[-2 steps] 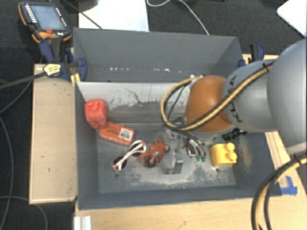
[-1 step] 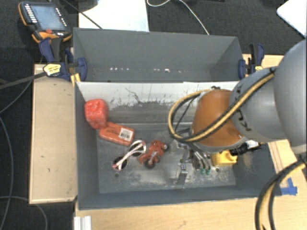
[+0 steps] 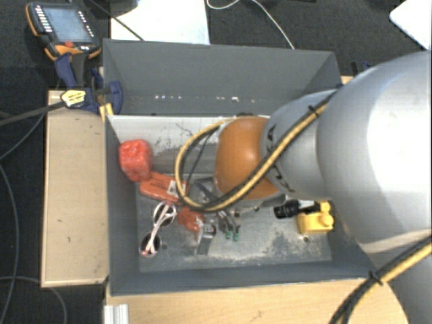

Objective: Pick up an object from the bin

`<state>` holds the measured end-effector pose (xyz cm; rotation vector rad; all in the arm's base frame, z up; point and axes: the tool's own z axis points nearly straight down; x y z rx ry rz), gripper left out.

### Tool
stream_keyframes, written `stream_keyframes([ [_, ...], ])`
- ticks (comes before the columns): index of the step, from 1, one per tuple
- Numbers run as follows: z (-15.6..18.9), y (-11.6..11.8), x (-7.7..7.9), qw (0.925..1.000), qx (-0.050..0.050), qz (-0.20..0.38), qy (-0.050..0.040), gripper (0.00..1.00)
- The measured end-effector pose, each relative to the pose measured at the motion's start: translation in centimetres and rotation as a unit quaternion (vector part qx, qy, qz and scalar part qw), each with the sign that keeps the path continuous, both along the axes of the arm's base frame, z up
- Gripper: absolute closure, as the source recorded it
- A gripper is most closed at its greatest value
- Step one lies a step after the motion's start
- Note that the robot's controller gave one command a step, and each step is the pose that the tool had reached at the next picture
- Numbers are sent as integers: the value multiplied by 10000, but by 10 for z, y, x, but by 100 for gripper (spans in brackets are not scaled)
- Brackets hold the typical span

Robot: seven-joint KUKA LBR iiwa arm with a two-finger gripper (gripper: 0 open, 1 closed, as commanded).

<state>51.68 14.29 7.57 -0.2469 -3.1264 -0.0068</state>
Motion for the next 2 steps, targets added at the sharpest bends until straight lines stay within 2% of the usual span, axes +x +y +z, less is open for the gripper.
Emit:
stream_keyframes([
  [1, -5, -54, 15, 9995, -19, 316, -38, 100],
  [2, -5, -54, 15, 9995, -20, 325, -38, 0],
])
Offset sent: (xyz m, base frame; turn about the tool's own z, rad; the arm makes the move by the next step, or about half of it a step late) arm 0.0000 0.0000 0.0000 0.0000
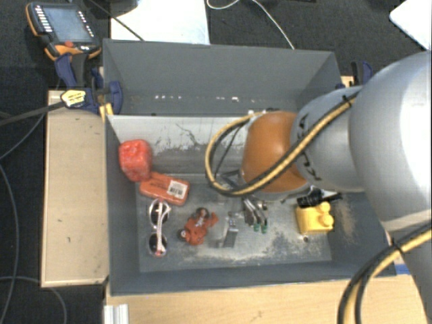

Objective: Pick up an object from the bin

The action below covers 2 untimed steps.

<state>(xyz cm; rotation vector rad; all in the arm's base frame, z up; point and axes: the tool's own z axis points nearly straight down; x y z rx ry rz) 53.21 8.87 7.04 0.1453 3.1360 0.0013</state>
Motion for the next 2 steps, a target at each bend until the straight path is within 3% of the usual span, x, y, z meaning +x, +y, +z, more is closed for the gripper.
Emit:
stream_keyframes([
  [1, 0, 0, 0, 10000, 0, 2, 0, 0],
  [2, 3, 80, 7, 9988, 0, 497, -13, 0],
])
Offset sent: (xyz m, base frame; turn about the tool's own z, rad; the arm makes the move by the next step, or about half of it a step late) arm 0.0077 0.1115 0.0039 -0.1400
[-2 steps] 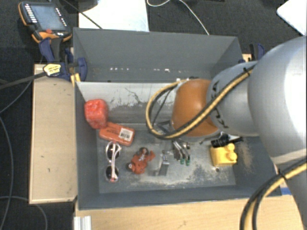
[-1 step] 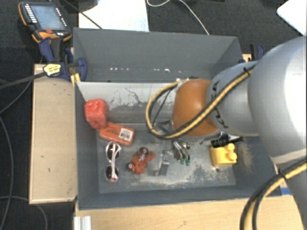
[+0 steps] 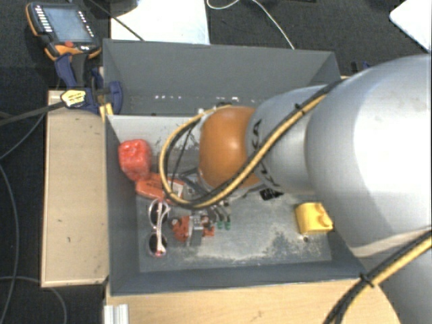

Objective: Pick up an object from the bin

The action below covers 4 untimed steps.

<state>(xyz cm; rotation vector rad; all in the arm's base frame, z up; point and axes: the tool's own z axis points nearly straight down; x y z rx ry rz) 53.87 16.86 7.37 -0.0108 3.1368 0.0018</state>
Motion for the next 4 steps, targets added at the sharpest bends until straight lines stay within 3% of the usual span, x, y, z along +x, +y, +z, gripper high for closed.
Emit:
stream_keyframes([
  [1, -3, -30, -21, 9995, -1, 314, -2, 100],
  [4, -3, -30, -21, 9995, -2, 320, -2, 100],
])
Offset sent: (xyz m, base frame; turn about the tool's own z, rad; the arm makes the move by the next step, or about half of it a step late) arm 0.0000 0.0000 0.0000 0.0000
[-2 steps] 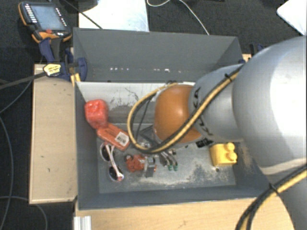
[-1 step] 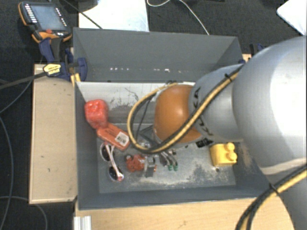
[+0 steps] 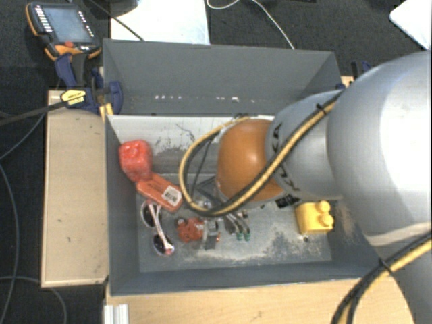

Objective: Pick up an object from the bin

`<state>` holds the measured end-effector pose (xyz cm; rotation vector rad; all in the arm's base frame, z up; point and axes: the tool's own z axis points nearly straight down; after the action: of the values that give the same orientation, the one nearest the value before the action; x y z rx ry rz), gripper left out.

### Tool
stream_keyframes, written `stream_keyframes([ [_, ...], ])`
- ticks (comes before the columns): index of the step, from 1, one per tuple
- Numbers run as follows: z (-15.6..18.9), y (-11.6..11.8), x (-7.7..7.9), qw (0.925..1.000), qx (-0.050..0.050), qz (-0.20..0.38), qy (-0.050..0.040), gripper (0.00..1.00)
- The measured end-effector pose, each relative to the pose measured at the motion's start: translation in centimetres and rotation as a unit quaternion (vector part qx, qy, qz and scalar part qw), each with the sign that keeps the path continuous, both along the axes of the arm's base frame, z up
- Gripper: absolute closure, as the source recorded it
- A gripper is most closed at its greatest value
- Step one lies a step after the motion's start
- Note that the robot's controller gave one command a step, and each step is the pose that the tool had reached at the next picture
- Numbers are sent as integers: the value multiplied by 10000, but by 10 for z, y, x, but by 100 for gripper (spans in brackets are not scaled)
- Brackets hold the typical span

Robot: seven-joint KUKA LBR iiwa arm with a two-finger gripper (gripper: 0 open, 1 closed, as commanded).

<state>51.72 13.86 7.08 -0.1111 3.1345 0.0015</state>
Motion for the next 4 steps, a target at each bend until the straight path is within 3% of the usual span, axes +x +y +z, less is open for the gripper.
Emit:
stream_keyframes([
  [2, 0, 0, 0, 10000, 0, 2, 0, 100],
  [3, 91, -3, -6, 9999, -2, -108, 14, 100],
  [4, 17, 2, 2, 10000, 10, -24, -33, 100],
])
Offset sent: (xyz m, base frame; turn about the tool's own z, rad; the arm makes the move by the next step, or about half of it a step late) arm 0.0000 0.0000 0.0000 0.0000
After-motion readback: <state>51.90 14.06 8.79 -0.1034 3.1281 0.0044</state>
